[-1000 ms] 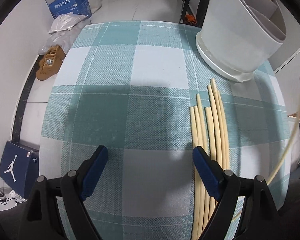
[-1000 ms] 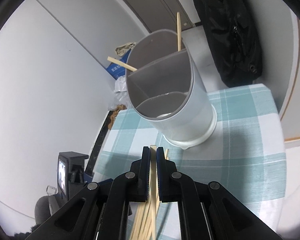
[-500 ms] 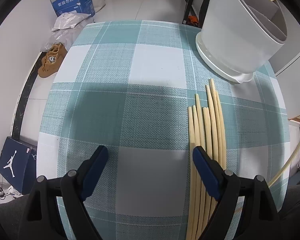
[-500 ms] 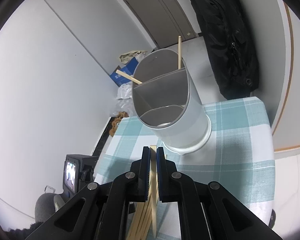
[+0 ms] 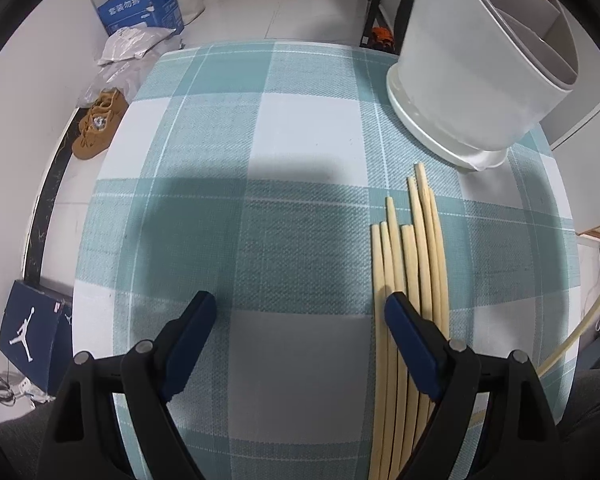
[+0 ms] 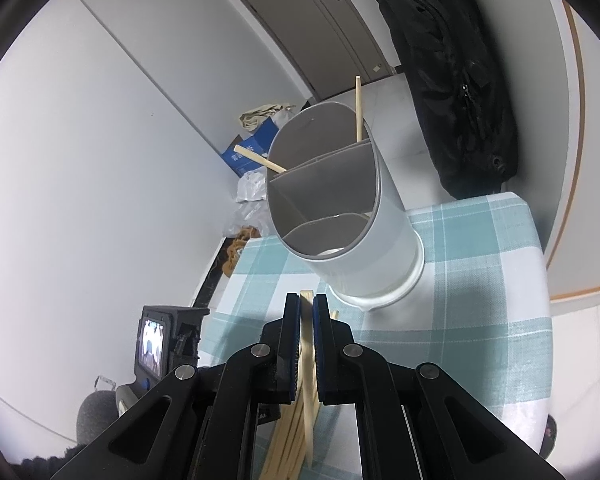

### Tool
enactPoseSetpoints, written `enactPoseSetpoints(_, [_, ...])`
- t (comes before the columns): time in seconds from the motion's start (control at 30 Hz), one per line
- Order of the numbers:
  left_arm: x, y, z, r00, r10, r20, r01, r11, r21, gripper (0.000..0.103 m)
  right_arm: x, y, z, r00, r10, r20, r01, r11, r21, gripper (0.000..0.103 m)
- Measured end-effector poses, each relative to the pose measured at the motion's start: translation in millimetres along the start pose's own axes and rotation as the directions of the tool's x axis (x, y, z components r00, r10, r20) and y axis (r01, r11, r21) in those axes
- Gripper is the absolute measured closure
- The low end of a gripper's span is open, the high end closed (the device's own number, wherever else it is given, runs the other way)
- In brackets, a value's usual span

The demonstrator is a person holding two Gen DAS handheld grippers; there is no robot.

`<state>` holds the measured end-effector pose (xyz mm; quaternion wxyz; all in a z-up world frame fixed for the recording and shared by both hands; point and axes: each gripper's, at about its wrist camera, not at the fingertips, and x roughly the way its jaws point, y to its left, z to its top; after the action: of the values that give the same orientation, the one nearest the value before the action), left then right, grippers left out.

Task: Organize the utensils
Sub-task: 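Lower the left tool to the chopsticks and grasp one chopstick, then lift chopsticks in both tools and carry them over the white holder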

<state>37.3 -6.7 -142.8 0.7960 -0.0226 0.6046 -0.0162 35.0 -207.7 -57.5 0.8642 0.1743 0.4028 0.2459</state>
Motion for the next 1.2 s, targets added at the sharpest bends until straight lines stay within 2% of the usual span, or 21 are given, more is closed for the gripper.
enactPoseSetpoints(0.17, [1,5,5,1.000,-0.005,-0.015,0.005,1.000,0.014,0.019,1,-1,0,1.000,-0.001,-0.003,0.001,1.000,0.005,0.097])
enactPoseSetpoints(0.27, [3,6,2,0.999,0.036,-0.024,-0.036,0.999,0.032,0.020,3,0,0,1.000,-0.001,-0.007,0.001,1.000,0.005,0.097])
enactPoseSetpoints(0.37, [-2,4,0,0.999,-0.040,-0.032,0.040,0.999,0.021,0.020,5,1,0,1.000,0.000,-0.011,0.000,1.000,0.006,0.097])
enactPoseSetpoints(0.4, [-2,2,0,0.999,-0.039,-0.032,0.040,0.999,0.025,0.020,5,1,0,1.000,0.000,-0.014,0.000,1.000,0.008,0.097])
enactPoseSetpoints(0.43, [-1,0,0,0.999,-0.007,-0.034,0.008,0.999,0.044,0.019,6,1,1,1.000,0.003,-0.015,-0.003,1.000,0.010,0.097])
enactPoseSetpoints(0.53, [-3,-2,0,1.000,0.008,-0.018,-0.007,0.998,0.065,0.019,8,2,1,1.000,0.004,-0.017,-0.004,1.000,0.009,0.097])
enactPoseSetpoints(0.6, [-2,0,2,0.999,-0.025,-0.032,0.027,0.998,0.050,0.025,8,2,0,1.000,0.006,-0.017,-0.006,1.000,0.005,0.097])
enactPoseSetpoints(0.63, [-3,1,3,1.000,-0.019,-0.022,0.020,0.999,0.049,0.027,8,2,0,1.000,0.003,-0.018,-0.003,1.000,0.003,0.097])
enactPoseSetpoints(0.67, [-4,0,3,1.000,-0.011,-0.015,0.011,0.999,0.049,0.041,8,2,0,1.000,0.004,-0.020,-0.003,1.000,0.005,0.097])
enactPoseSetpoints(0.7, [-6,0,3,0.999,0.032,-0.002,-0.031,0.997,0.064,0.050,8,1,0,1.000,0.006,-0.019,-0.005,1.000,0.008,0.097])
enactPoseSetpoints(0.83, [-6,-1,2,1.000,0.023,0.007,-0.024,0.996,0.082,0.054,8,-1,0,1.000,0.004,-0.021,-0.004,1.000,0.022,0.097])
enactPoseSetpoints(1.1, [-9,-25,-2,1.000,0.016,0.014,-0.018,0.990,0.141,0.099,8,1,0,1.000,-0.001,-0.017,0.002,1.000,0.017,0.097])
enactPoseSetpoints(1.2, [-8,-20,0,1.000,0.009,0.021,-0.012,0.990,0.144,0.102,9,0,0,1.000,-0.003,-0.015,0.003,1.000,0.025,0.097])
